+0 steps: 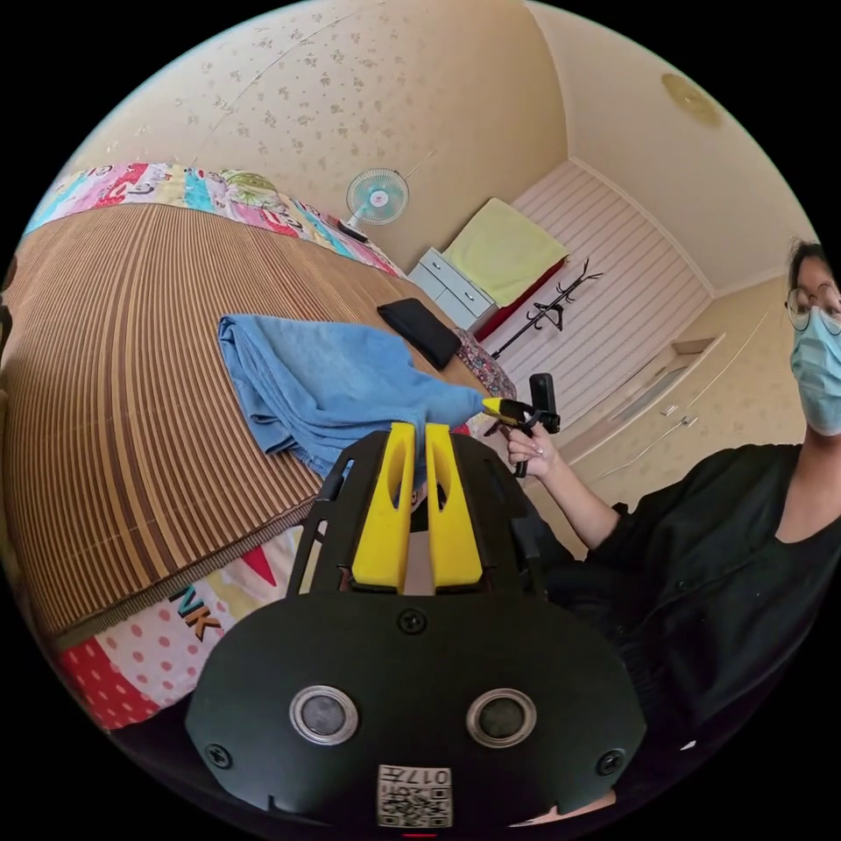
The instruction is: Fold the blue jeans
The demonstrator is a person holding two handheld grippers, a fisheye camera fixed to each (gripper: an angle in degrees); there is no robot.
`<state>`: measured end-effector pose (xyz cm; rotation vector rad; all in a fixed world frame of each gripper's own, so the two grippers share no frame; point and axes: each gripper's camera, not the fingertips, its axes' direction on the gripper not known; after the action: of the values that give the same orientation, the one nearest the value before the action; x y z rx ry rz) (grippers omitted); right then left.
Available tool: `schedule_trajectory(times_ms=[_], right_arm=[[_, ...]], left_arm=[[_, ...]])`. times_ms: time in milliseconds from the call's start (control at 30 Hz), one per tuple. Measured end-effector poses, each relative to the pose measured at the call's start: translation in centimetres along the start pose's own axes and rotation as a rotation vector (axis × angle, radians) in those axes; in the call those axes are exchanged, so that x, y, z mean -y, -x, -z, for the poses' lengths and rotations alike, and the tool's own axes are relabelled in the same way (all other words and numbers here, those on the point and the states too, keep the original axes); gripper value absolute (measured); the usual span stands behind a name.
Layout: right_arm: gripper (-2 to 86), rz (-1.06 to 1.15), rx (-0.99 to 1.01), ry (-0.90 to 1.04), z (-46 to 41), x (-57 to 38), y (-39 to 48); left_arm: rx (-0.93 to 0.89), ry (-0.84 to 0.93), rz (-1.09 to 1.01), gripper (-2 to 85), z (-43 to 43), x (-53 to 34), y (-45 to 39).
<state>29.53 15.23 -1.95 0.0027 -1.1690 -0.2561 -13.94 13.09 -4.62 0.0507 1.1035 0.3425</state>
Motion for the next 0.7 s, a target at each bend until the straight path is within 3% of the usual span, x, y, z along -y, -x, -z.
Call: schedule_trajectory(times_ms=[167,467,567,700], right_arm=[[9.8,-0.109,0.049,0.017,-2.1,-1.6,-2.7],[3.1,0.022,0.059,-0.063,-0.9,0.9,0.6],[2.8,0.089,0.006,-0.024,-1.1,1.2,2.9],[3.2,-0.011,-0.145,0.106,-4.6,-1.7,0.7]], left_arm=[[0.002,0.039,0.067,0.6,-2.0,-2.2,0.8],[-0.016,-0.030,0.007,-0.3,0.0,0.7,-0.7],[0.072,-0.012,-0.072,-0.2,1.0,0.8,-2.6],[0.101,0.077,0.023,0.9,-1.6,-2.2,-1.3]])
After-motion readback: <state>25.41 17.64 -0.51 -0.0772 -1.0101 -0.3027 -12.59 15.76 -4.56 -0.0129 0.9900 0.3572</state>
